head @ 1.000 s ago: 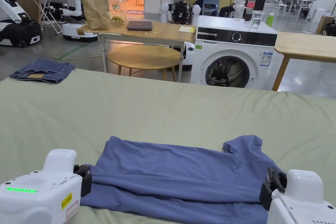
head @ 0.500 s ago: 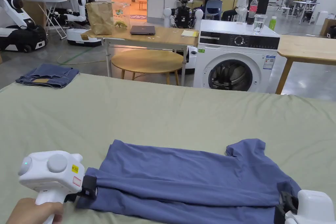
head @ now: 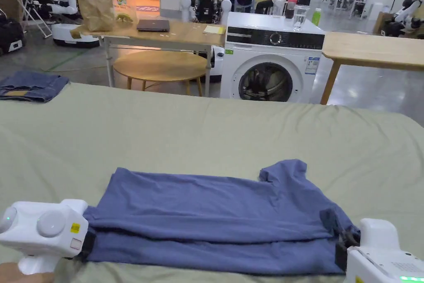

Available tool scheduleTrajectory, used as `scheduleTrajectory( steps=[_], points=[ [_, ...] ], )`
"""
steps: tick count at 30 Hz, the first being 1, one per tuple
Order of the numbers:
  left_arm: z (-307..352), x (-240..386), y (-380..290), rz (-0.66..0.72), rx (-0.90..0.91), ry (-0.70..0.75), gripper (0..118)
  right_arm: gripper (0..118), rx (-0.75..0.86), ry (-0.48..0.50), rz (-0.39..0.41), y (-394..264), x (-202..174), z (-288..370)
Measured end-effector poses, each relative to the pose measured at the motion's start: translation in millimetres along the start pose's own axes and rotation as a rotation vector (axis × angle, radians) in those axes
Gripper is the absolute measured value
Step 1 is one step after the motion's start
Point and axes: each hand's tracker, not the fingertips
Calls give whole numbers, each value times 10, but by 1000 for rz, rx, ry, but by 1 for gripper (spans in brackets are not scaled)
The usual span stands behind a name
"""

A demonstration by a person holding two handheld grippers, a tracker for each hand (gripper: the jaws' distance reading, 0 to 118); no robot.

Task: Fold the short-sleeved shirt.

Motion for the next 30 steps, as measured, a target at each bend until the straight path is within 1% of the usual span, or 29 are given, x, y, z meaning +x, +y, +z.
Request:
scheduleTrajectory(
  steps=[2, 3, 4, 5, 6, 7, 10, 12, 14, 15, 16, 17, 18, 19, 20, 21, 22, 24, 25, 27, 30],
  points=[
    [77, -50, -54, 18, 22, -32, 0, 0, -55, -2, 1, 46, 117, -131],
    [118, -59, -90, 14, 29, -30, 0, 9, -91, 1, 2, 63, 187, -202],
    [225, -10, -143, 12, 39, -35, 0, 24, -126, -1, -2, 74, 248, -287],
    [264, -7, -168, 13, 49, -46, 0, 42, -163, 7, -9, 75, 289, -370],
    [297, -15, -197, 20, 57, -52, 0, 57, -213, 32, -22, 71, 337, -483],
    [317, -24, -217, 25, 59, -59, 0, 59, -231, 32, -30, 44, 371, -574],
    [363, -23, -258, 35, 70, -69, 0, 59, -328, 59, -57, -32, 415, -861],
    [357, -21, -267, 31, 69, -69, 0, 58, -400, 60, -52, -107, 412, -1004],
    [349, -6, -281, 26, 64, -68, 0, 53, -439, 86, -17, -190, 352, -1102],
    [347, 7, -291, 26, 63, -67, 0, 48, -411, 66, 6, -205, 315, -1079],
    [334, 15, -291, 22, 63, -65, 0, 37, -374, 52, 43, -190, 269, -1015],
    [331, 28, -300, 17, 65, -59, 0, 20, -376, 66, 52, -190, 234, -1001],
    [327, 40, -311, 14, 68, -54, 0, 10, -378, 100, 51, -197, 202, -999],
    [320, 47, -316, 15, 66, -55, 0, 9, -375, 107, 59, -221, 185, -968],
    [312, 44, -319, 16, 64, -56, 0, 8, -373, 82, 83, -232, 154, -962],
    [314, 47, -331, 17, 67, -55, 0, 7, -366, 78, 96, -229, 145, -949],
    [329, 50, -339, 18, 71, -54, 0, 7, -360, 82, 86, -215, 162, -921],
    [390, 31, -339, 25, 85, -62, 0, 6, -339, 84, 41, -152, 217, -801],
    [447, 22, -334, 28, 98, -67, 0, 6, -314, 86, 33, -109, 230, -716],
    [572, 8, -312, 31, 126, -80, 0, 6, -278, 90, 47, 1, 249, -554],
    [804, -6, -279, 27, 163, -98, 0, 6, -234, 88, 88, 166, 238, -286]
  ],
)
